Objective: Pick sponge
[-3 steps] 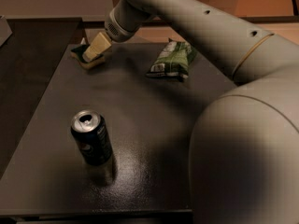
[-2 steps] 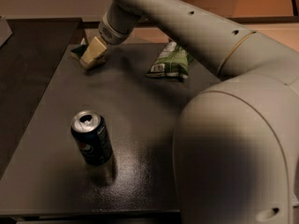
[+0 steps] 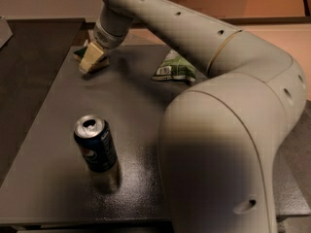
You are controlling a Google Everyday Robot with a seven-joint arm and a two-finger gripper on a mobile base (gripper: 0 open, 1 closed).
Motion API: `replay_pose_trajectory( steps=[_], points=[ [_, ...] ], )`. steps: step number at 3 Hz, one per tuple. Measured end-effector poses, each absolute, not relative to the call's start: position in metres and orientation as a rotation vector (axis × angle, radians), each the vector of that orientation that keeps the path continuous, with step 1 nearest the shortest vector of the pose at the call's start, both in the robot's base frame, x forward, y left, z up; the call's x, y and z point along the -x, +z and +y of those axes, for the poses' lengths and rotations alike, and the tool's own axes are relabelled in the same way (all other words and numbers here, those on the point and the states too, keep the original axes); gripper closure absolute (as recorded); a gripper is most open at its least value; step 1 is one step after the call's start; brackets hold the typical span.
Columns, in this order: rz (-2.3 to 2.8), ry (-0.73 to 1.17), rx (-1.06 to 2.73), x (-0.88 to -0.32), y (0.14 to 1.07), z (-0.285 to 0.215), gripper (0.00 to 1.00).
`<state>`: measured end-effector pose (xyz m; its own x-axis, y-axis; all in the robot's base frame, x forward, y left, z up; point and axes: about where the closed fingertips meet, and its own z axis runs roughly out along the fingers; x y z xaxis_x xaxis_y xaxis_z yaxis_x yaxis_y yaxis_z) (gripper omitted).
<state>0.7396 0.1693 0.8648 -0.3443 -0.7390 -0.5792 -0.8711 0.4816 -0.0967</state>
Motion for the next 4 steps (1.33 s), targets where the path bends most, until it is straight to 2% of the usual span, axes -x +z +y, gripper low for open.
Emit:
replay_pose_trajectory(
  steps=[2,4],
  points=[
    [2.183,0.271,1.379,-0.7463,0.8498,0.1793,0.0],
    [2.174,0.259,1.403,-0.7533,0.8491,0.1841,0.41]
  ],
)
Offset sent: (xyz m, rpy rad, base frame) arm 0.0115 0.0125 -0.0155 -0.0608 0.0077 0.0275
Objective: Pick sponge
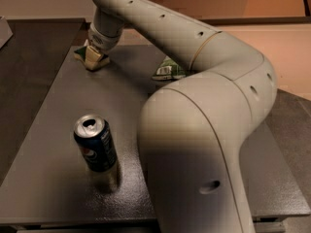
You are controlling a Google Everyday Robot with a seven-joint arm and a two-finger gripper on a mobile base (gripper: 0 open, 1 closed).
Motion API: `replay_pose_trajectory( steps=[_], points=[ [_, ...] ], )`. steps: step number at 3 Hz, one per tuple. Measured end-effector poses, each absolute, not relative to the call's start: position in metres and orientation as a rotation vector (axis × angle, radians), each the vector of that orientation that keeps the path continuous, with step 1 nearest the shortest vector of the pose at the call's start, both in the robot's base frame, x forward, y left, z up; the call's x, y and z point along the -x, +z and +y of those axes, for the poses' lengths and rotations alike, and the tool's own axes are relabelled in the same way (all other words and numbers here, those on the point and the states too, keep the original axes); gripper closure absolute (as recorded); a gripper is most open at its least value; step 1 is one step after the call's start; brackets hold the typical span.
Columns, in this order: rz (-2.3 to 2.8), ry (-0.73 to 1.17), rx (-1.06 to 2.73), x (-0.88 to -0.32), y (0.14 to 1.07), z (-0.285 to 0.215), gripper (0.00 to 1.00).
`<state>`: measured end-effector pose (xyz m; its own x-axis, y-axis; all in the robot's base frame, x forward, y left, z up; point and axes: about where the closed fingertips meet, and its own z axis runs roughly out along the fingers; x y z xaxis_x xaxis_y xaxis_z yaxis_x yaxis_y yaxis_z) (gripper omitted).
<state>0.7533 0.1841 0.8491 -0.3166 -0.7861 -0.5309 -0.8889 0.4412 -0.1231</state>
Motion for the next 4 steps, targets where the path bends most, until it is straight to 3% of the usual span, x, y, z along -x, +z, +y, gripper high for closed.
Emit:
replay_pose_trajectory(
  steps=[2,3,4],
  points=[
    [2.112,0.222,1.408,-0.75,0.866,0.169,0.87],
    [2.032,0.226,1.405,-0.737,0.893,0.151,1.0],
    [1.946,0.248,1.413,-0.719,0.923,0.131,1.0]
  ],
)
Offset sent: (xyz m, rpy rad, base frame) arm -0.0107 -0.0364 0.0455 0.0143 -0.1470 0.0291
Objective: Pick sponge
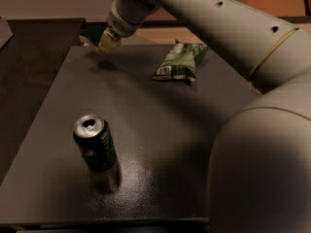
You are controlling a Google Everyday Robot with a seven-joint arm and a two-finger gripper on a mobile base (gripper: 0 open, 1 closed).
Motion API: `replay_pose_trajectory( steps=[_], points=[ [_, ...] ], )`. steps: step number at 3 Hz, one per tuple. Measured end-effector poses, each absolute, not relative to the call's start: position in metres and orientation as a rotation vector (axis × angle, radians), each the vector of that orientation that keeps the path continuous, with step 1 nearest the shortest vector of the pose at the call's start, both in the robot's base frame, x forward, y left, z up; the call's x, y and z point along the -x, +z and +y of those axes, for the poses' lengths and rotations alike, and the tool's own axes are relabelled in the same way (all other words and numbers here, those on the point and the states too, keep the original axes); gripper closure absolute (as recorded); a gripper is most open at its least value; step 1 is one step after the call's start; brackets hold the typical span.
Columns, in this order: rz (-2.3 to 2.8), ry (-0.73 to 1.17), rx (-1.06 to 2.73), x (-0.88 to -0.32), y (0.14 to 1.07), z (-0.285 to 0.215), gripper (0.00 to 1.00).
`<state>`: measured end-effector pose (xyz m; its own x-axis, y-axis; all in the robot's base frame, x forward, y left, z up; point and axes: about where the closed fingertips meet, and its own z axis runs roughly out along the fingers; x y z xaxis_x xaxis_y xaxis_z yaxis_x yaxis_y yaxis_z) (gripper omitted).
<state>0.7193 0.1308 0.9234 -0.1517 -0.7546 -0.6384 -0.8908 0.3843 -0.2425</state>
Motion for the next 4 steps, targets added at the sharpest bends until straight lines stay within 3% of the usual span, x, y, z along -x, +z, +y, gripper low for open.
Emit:
replay_pose_trajectory(
  steps=[4],
  points=[
    [1.606,0.3,1.518,-0.663,1.037,0.074,1.0]
  ],
)
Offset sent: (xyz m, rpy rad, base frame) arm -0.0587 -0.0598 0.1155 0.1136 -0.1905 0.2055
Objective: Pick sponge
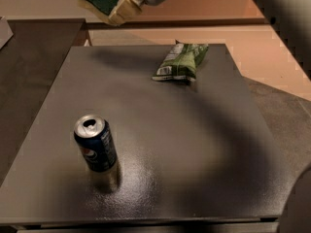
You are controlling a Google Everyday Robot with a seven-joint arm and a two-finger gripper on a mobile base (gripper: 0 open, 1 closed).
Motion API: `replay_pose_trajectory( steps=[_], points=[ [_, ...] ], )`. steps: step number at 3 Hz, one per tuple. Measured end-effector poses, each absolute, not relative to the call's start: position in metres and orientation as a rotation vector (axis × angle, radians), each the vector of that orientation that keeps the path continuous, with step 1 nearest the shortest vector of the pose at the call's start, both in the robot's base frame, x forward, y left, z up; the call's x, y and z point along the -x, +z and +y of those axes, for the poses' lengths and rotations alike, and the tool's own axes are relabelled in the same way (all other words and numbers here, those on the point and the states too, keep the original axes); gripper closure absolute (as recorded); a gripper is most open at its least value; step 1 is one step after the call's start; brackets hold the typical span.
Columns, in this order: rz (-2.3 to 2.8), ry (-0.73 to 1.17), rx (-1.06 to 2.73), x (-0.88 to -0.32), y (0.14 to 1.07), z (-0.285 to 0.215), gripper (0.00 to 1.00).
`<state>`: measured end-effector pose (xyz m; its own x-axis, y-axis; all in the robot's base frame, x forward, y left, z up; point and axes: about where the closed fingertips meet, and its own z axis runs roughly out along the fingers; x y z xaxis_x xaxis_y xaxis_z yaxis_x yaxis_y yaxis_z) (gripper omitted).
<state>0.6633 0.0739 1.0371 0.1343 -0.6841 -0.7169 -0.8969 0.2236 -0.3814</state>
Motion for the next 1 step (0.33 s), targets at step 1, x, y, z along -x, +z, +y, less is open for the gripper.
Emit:
replay_pose_trajectory(
  steps=[1],
  points=[
    [1.606,0.3,1.518,-0.6633,1.037,0.074,1.0]
  ],
)
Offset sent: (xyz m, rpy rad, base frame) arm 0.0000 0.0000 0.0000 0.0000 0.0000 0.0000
